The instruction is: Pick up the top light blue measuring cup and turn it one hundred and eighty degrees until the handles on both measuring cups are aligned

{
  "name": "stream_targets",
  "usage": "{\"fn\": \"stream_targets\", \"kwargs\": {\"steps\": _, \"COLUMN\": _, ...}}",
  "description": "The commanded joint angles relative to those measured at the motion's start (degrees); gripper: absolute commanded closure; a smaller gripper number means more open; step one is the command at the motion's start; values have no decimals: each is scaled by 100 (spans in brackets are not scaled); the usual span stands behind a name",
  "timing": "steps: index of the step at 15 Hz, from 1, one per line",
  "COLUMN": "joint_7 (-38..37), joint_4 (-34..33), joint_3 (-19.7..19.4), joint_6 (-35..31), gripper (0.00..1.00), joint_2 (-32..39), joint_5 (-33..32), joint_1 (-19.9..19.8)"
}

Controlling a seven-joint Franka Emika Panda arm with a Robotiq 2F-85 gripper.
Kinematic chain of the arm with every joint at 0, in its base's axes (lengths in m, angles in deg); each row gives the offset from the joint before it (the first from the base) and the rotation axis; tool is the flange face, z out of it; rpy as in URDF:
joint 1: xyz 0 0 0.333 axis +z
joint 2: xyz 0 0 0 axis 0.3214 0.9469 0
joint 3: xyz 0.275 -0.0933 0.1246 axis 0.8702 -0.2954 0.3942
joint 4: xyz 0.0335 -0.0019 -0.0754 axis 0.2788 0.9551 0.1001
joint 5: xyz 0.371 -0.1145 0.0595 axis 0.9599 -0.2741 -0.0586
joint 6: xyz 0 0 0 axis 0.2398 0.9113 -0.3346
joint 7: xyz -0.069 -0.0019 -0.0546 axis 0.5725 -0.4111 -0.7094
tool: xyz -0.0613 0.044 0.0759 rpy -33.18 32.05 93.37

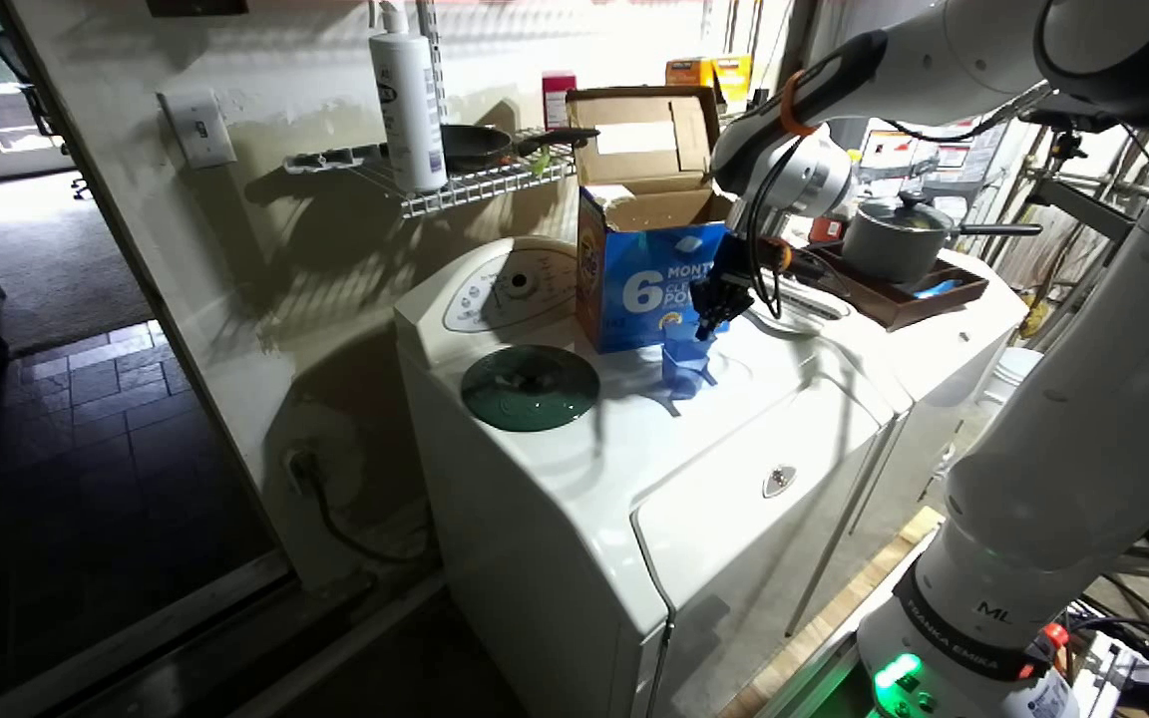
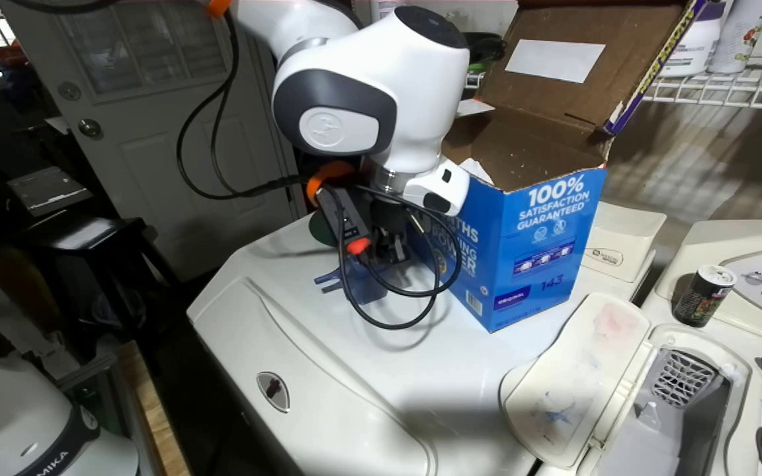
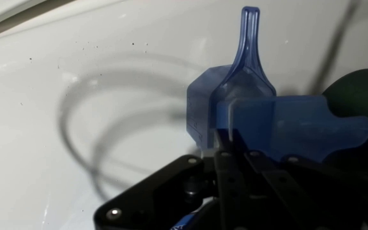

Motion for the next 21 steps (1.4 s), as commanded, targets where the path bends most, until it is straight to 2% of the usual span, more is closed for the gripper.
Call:
{"fn": "stream_targets", "kwargs": {"steps": 1, "joint_7": -88, "joint_4": 56, "joint_3": 116, "joint_6": 178, "gripper": 99, "joint_2": -364, "joint_5": -127, "joint_1": -49}}
{"fn": "stream_targets", "kwargs": {"steps": 5, "joint_7": 76, "joint_4": -78, "joint_3": 155, "joint_6": 669, "gripper": 99, "joint_2": -542, "joint_5": -403, "joint_1": -13}}
{"fn": "stream_targets", "kwargs": {"steps": 11, "joint_7": 327, "joint_4": -652, "joint_3": 289, "joint_6": 1554, "gripper": 99, "joint_2": -379, "joint_5": -1987, "joint_1": 55}}
{"fn": "stream_targets", "kwargs": {"steps": 16, "joint_7": 1191, "joint_4": -857, "joint_3": 416, "joint_6": 1436, "gripper": 99, "joint_2": -181, "joint_5": -2595, "joint_1": 176}}
{"fn": "stream_targets", "kwargs": {"steps": 21, "joint_7": 2492, "joint_4": -1039, "joint_3": 506, "joint_6": 1290, "gripper": 99, "joint_2": 105, "joint_5": -2664, "joint_1": 217}}
